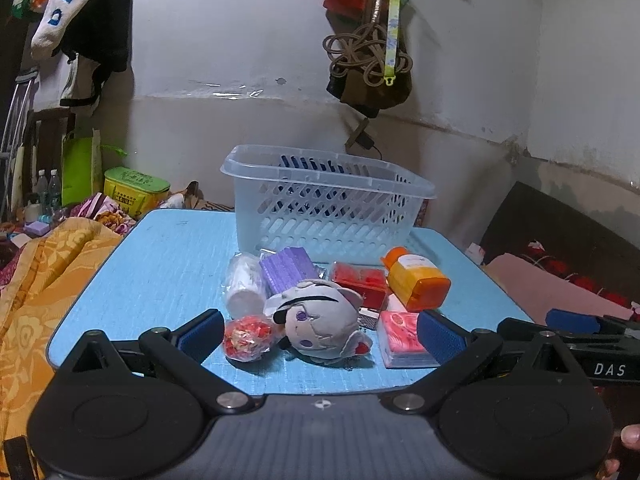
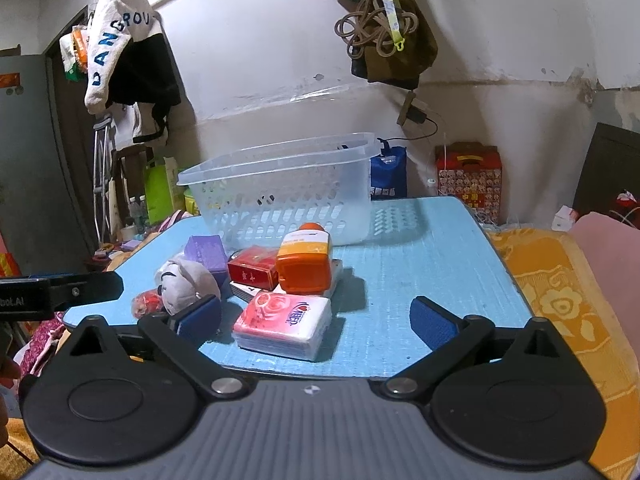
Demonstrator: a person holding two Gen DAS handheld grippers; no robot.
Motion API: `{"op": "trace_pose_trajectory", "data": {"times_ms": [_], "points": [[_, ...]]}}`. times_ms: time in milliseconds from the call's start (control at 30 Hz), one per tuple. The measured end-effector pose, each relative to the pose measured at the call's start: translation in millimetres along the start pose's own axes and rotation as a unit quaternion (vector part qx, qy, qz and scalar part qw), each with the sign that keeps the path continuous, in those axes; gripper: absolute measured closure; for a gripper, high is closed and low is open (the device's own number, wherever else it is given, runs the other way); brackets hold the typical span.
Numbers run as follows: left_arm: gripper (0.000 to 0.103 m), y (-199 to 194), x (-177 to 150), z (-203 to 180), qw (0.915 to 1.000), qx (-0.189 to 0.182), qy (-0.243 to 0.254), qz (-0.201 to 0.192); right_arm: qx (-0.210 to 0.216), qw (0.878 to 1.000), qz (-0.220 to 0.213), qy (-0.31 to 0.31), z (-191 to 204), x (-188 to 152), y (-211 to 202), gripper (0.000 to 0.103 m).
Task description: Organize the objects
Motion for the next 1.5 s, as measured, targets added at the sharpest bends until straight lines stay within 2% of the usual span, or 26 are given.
{"op": "trace_pose_trajectory", "data": {"times_ms": [233, 700, 833, 1033, 1500], "points": [[0.0, 4, -5, 2, 0.9999, -0.001, -0.002, 0.015, -0.003, 1.0, 0.007, 0.002, -2, -2, 1, 0.0], [0.0, 3, -9, 0, 0.9998, 0.002, -0.007, 0.018, 0.004, 1.0, 0.008, 0.01, -5, -2, -1, 0.0], [0.0, 3, -9, 0, 0.9998, 0.004, -0.008, 0.017, 0.001, 1.0, 0.02, 0.017, -7, -3, 0, 0.0], [0.0, 4, -10, -2, 0.9997, 0.006, -0.007, 0.021, 0.017, 0.999, 0.02, 0.019, -6, -3, -3, 0.0], [0.0, 8, -15, 0, 0.9994, 0.014, -0.007, 0.03, -0.005, 0.999, 0.033, -0.003, -10, -6, 4, 0.0]]}}
Point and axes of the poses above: each gripper's, at about its wrist camera, not at the fingertips, and y roughly the way its jaws point, z to its left, x to its top, the point moved 5 cm from there along y, roughly the way its jaws point, and after that the axes turned 10 degrees about y, right-handed, at the moved point
